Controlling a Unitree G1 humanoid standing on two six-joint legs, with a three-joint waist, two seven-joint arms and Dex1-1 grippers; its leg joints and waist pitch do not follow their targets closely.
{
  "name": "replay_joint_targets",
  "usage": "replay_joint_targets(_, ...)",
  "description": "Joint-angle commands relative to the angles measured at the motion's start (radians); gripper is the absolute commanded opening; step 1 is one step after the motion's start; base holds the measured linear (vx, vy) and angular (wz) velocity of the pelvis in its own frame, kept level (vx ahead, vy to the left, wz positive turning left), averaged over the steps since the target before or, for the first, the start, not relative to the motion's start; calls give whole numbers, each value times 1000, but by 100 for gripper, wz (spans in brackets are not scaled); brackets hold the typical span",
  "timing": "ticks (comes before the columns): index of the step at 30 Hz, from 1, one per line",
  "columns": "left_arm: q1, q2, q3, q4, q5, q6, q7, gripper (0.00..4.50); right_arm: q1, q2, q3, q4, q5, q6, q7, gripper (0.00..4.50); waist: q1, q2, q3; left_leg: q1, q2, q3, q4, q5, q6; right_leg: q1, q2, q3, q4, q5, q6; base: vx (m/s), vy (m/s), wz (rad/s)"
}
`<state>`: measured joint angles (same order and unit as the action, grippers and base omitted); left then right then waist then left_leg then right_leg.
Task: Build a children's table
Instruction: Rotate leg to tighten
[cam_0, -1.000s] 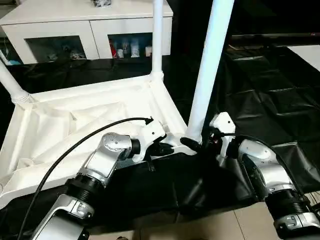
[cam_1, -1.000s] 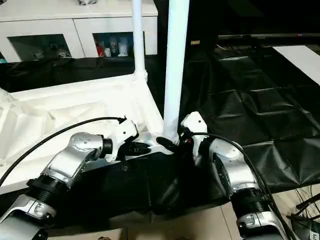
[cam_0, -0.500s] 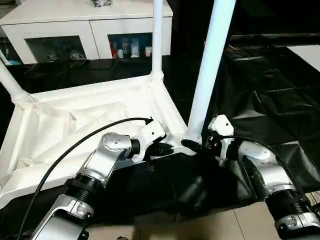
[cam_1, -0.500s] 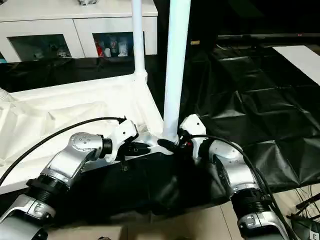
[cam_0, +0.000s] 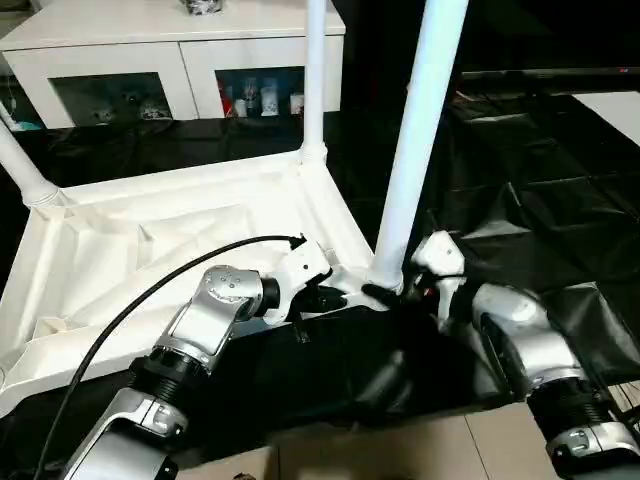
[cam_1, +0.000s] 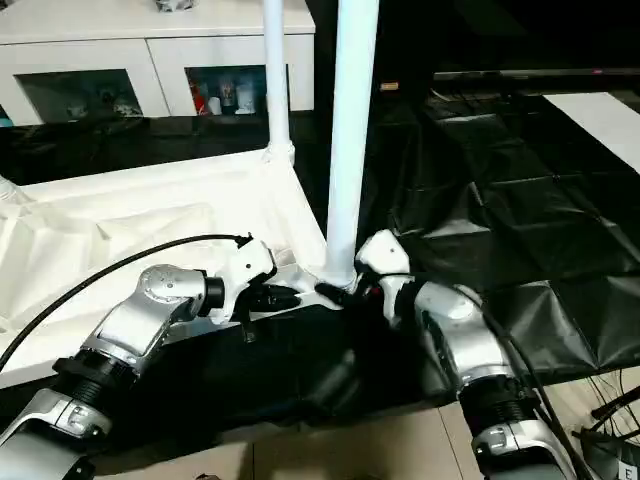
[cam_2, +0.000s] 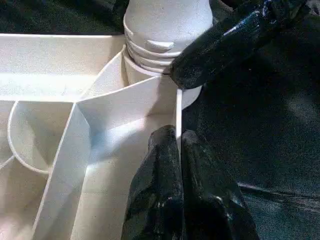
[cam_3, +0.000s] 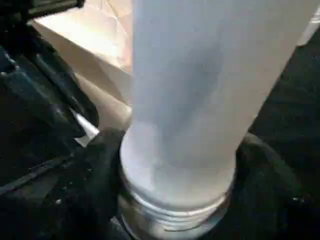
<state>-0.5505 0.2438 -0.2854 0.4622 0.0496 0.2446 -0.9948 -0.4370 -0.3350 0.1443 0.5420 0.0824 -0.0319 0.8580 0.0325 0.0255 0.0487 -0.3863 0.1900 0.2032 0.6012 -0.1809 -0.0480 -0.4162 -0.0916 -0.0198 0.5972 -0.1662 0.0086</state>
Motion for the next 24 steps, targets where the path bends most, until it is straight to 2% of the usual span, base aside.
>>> replay_joint_targets(1,12,-4,-4,14,-22,-12,-8,0,-4,-9,8,21,-21,9,-8,322,5,-21,-70,15,28,-14,-65,-174,104,50,-35,15,-60,-163,-254,0,0,0)
replay_joint_targets(9,11,-4,-5,17,-21,-16,-6,0,-10,-10,9,45,-36,-11,-22,322,4,-22,-70,15,29,-14,-64,-177,107,50,-35,15,-60,-163,-256,0,0,0)
replay_joint_targets(11,11,-3,-7,18,-20,-17,-7,0,-11,-9,7,50,-27,5,-11,322,4,-22,-70,15,29,-14,-65,-181,106,50,-35,15,-60,-174,-254,0,0,0)
replay_joint_targets(15,10,-3,-8,18,-20,-17,-9,0,-13,-5,-2,52,-10,21,-4,288,4,-22,-69,16,30,-14,-66,-189,102,49,-35,15,-61,-187,-250,0,0,0)
replay_joint_targets(24,16,1,-12,14,-19,-11,-12,0,-11,-2,-1,53,-3,14,4,274,4,-22,-69,16,30,-14,-66,-189,100,49,-35,15,-61,-188,-248,0,0,0)
